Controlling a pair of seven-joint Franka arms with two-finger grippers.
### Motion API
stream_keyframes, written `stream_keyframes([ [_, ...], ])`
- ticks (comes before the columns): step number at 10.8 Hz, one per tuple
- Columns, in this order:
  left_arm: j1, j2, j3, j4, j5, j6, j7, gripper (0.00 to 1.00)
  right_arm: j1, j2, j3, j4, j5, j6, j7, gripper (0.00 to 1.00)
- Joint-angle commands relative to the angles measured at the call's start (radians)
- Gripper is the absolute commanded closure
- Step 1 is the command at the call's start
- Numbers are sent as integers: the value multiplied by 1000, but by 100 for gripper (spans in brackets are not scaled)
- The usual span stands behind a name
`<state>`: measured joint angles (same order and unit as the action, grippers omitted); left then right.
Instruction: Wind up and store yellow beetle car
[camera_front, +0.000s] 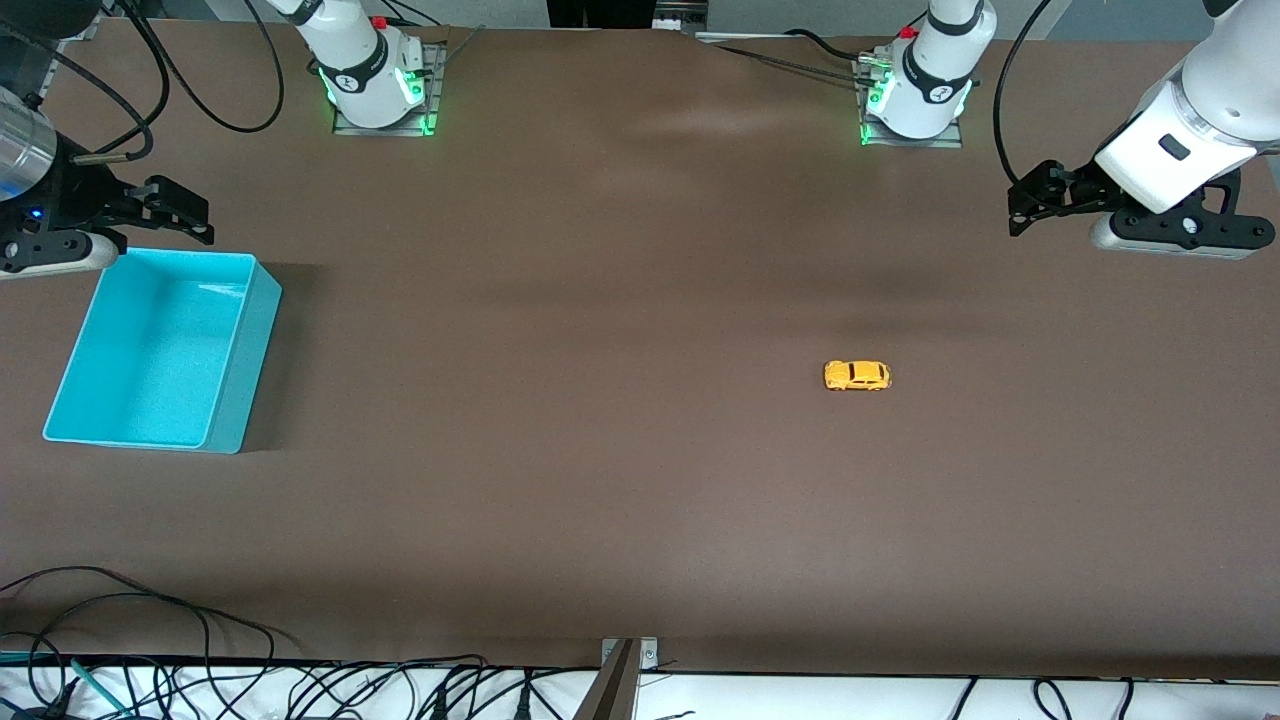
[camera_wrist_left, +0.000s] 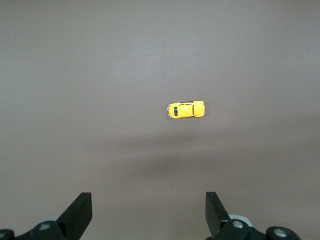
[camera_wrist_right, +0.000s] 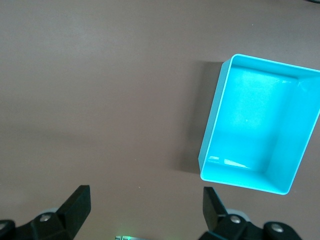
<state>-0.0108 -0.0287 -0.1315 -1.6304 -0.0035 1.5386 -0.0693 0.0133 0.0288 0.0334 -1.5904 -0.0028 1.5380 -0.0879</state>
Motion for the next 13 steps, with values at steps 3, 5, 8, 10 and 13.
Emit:
stream_keyframes([
  [3, 5, 15, -3, 32, -12, -21, 23, 0, -4, -7, 5, 27, 6, -44, -4, 0],
  [5, 5, 15, -3, 32, -13, -23, 25, 0, -4, -6, 2, 29, 7, -42, -4, 0],
  [8, 5, 15, -3, 32, -13, -21, 26, 0, -4, -6, 0, 29, 9, -44, -6, 0],
  [10, 5, 16, -5, 32, -13, -21, 26, 0, -6, -6, 0, 29, 7, -44, -9, 0],
  [13, 5, 18, -7, 33, -16, -23, 26, 0, -6, -6, 0, 29, 7, -44, -12, 0],
])
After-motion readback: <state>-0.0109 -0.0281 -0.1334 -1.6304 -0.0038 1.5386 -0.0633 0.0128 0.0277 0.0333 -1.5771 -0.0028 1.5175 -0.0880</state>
